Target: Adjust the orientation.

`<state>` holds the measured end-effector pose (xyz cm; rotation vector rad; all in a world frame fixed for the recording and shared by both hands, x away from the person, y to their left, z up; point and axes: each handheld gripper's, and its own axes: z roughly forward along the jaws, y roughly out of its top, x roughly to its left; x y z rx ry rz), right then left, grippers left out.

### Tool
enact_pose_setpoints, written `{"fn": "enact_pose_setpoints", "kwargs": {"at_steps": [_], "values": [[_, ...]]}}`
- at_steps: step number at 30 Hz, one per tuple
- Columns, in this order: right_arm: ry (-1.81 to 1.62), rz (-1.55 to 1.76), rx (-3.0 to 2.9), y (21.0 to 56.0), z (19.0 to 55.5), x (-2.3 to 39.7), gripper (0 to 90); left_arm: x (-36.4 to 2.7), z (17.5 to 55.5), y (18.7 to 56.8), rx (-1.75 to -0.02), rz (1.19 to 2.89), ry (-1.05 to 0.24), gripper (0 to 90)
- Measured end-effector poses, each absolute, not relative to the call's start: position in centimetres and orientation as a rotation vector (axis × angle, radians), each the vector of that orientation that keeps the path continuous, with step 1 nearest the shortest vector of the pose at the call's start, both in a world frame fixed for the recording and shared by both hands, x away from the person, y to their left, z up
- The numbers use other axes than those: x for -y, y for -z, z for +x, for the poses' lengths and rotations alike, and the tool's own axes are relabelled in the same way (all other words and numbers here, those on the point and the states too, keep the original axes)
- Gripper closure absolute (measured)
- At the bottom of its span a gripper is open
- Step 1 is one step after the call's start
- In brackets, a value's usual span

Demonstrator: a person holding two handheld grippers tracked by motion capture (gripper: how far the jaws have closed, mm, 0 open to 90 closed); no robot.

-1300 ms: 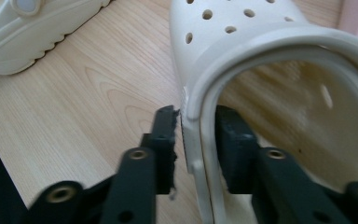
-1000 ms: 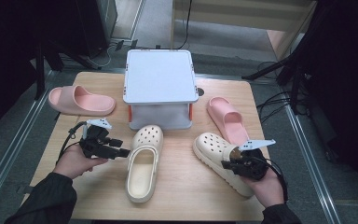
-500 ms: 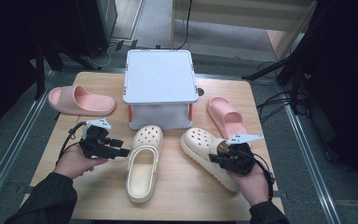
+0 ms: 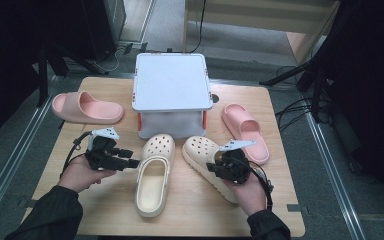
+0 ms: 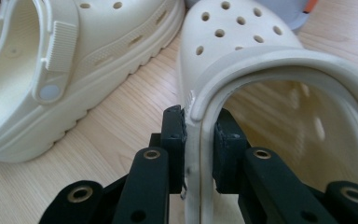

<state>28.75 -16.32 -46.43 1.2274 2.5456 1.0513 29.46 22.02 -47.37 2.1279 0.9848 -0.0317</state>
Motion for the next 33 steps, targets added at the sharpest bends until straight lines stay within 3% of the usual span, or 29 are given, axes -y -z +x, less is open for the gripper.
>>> {"fn": "enact_pose_setpoints", "kwargs": {"at_steps": [11, 28, 33], "values": [[-1.023, 1.269, -2.545, 47.4, 28.6, 13.0, 77.2, -21.9, 29.2, 47.5, -0.977, 2.131, 0.032, 44.4], [-1.184, 1.242, -2.623, 47.7, 28.5, 11.2, 64.5, -22.0, 28.6, 47.5, -0.976, 2.132, 0.016, 44.5], [-1.281, 1.248, -2.614, 46.4, 28.2, 12.8, 62.6, -22.2, 28.1, 47.3, -0.949, 2.114, -0.034, 54.2]]}}
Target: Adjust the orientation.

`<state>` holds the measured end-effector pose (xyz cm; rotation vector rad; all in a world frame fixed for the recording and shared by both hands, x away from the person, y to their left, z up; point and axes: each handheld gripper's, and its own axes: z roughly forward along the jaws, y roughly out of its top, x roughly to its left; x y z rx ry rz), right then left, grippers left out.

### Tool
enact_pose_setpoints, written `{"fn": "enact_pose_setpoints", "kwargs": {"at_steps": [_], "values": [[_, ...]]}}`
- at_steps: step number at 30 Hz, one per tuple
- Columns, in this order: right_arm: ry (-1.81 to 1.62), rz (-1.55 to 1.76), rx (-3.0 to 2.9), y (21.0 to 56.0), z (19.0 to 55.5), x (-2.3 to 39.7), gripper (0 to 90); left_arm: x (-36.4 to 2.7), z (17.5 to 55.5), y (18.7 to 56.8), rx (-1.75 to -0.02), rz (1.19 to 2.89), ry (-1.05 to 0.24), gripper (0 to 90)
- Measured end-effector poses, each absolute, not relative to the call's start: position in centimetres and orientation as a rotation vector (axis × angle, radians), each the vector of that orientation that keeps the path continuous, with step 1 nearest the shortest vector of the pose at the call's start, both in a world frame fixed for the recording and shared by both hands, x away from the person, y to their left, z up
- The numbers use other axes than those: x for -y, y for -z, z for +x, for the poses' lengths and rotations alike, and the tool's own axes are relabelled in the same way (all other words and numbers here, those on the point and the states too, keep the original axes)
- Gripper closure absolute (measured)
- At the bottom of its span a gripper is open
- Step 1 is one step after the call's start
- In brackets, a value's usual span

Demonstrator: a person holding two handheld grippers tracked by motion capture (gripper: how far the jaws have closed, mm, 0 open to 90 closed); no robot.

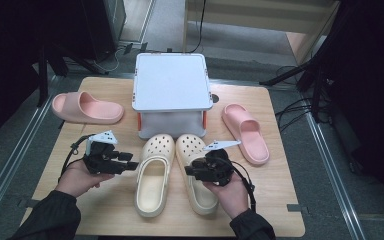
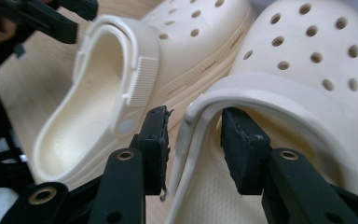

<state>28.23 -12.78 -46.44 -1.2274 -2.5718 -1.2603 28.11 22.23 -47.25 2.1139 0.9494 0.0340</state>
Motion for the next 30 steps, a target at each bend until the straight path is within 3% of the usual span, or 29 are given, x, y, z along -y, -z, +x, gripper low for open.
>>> {"fn": "enact_pose_setpoints", "kwargs": {"at_steps": [4, 9, 10, 13, 18, 21, 30], "values": [[1.357, -1.160, 2.560, 45.1, 27.5, 14.6, 73.5, -22.3, 28.0, 47.3, -0.976, 2.114, -0.048, 60.9], [1.375, -1.164, 2.606, 44.8, 27.7, 16.4, 78.7, -22.0, 28.2, 47.7, -1.007, 2.117, -0.028, 72.0], [1.365, -1.184, 2.620, 45.0, 28.1, 17.3, 83.6, -21.8, 28.2, 47.8, -1.000, 2.120, -0.029, 72.0], [1.346, -1.231, 2.623, 45.4, 28.8, 18.4, 87.0, -21.5, 28.5, 48.0, -1.003, 2.124, -0.030, 74.8], [1.308, -1.285, 2.654, 46.4, 29.7, 19.2, 86.1, -21.5, 29.2, 48.5, -1.086, 2.108, 0.049, 75.8], [1.269, -1.291, 2.695, 47.0, 30.1, 19.3, 81.2, -21.5, 29.4, 48.8, -1.094, 2.119, 0.044, 75.5], [1.201, -1.289, 2.753, 48.2, 31.0, 18.9, 81.0, -20.9, 29.8, 49.8, -1.098, 2.142, 0.069, 75.4]]}}
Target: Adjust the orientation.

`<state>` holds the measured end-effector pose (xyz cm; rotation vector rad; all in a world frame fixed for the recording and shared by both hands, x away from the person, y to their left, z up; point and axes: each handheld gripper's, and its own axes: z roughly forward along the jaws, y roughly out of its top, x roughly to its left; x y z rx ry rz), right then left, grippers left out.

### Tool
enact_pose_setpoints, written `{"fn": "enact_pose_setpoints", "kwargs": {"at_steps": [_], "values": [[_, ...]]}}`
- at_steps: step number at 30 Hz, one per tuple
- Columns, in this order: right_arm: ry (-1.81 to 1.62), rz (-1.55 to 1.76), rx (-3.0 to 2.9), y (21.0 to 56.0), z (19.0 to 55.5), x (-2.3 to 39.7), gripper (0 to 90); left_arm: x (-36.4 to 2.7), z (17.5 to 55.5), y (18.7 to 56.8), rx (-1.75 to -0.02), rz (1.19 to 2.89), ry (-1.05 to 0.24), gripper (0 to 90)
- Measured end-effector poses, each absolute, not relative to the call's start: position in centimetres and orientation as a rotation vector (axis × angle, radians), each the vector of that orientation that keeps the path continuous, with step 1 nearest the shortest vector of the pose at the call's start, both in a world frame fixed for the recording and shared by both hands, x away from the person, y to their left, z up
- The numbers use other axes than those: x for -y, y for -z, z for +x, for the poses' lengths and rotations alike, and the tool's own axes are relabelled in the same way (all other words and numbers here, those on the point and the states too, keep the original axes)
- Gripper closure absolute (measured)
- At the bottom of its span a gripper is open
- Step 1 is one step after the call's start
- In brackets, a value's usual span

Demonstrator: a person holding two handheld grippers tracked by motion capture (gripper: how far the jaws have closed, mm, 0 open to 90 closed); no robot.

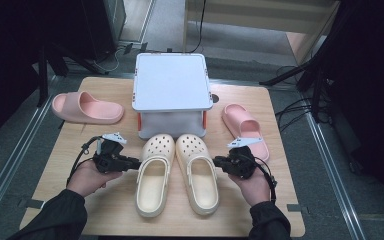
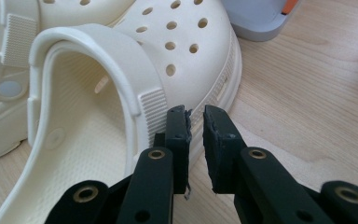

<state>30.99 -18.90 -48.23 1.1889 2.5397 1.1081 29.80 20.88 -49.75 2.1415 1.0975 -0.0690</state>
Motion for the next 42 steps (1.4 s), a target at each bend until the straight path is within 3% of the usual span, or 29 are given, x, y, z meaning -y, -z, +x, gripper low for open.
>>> {"fn": "enact_pose_setpoints", "kwargs": {"at_steps": [21, 36, 42], "values": [[-1.149, 1.191, -2.563, 48.9, 31.4, 17.9, 80.3, -18.6, 29.0, 49.9, -1.002, 2.168, 0.117, 75.9], [-1.306, 1.258, -2.471, 47.1, 30.5, 18.8, 75.8, -20.3, 29.5, 48.1, -0.974, 2.084, 0.047, 68.9], [-1.347, 1.247, -2.455, 45.7, 28.8, 18.4, 69.8, -20.4, 29.6, 46.7, -0.953, 2.073, -0.048, 69.3]]}}
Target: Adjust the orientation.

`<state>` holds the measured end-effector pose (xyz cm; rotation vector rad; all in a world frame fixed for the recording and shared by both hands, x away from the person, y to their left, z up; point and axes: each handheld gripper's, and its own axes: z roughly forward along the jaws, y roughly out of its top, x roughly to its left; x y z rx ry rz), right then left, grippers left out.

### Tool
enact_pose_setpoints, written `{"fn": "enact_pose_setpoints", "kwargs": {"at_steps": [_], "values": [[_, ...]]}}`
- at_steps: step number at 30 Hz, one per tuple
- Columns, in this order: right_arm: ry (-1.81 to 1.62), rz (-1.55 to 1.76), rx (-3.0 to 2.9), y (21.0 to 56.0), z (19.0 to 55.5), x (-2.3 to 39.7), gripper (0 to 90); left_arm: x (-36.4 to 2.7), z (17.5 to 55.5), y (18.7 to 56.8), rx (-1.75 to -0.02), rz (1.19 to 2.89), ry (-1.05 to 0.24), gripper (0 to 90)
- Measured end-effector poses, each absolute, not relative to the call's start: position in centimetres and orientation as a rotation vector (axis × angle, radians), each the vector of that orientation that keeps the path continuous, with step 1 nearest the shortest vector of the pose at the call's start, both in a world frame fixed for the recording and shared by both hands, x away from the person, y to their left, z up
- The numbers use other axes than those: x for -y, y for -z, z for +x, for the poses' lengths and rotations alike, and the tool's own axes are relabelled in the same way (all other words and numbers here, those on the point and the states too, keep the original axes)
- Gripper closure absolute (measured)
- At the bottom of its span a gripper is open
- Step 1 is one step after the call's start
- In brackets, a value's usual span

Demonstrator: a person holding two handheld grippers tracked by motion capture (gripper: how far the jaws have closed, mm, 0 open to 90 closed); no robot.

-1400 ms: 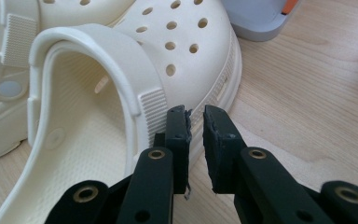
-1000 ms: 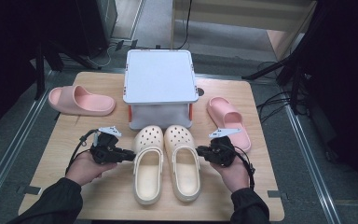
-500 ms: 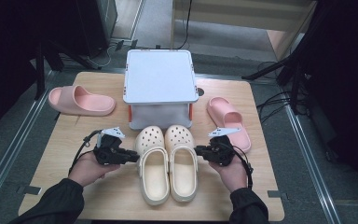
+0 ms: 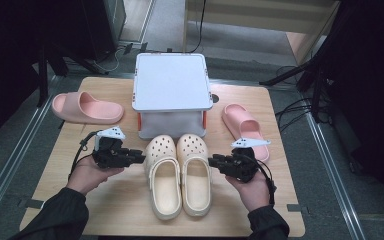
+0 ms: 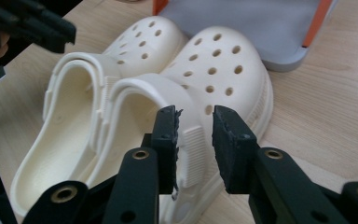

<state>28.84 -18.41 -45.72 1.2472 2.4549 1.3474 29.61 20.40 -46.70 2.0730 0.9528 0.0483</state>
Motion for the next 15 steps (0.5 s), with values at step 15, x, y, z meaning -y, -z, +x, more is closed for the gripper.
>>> {"fn": "enact_pose_setpoints", "kwargs": {"at_steps": [15], "values": [[-1.342, 1.188, -2.538, 45.6, 25.3, 15.4, 56.2, -21.2, 31.9, 43.2, -0.983, 2.052, -0.003, 73.4]]}}
